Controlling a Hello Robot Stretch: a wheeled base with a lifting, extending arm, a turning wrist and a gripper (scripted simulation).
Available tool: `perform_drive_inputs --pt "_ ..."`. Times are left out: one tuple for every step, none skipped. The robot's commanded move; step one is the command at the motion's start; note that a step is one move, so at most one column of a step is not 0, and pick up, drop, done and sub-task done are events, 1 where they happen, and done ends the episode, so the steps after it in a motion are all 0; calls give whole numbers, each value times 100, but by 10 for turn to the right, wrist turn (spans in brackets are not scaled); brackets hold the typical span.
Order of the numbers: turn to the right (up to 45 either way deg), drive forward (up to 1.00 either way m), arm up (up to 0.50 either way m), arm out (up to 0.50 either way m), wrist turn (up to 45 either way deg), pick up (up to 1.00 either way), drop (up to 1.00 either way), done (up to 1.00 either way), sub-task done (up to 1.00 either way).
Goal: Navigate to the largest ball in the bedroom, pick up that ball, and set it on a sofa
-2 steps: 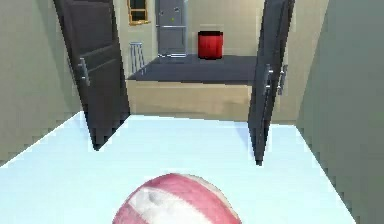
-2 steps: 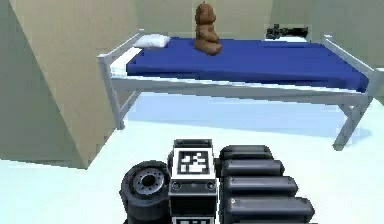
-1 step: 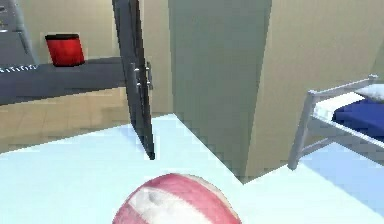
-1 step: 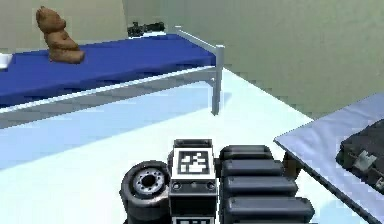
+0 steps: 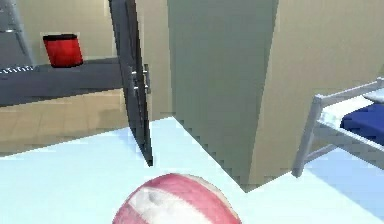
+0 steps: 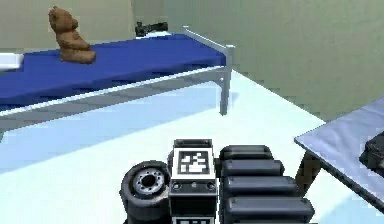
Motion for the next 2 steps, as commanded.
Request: perform_drive_inputs --pt "-360 0 0 0 0 0 0 0 0" --pt "0 100 0 0 0 0 0 0 0"
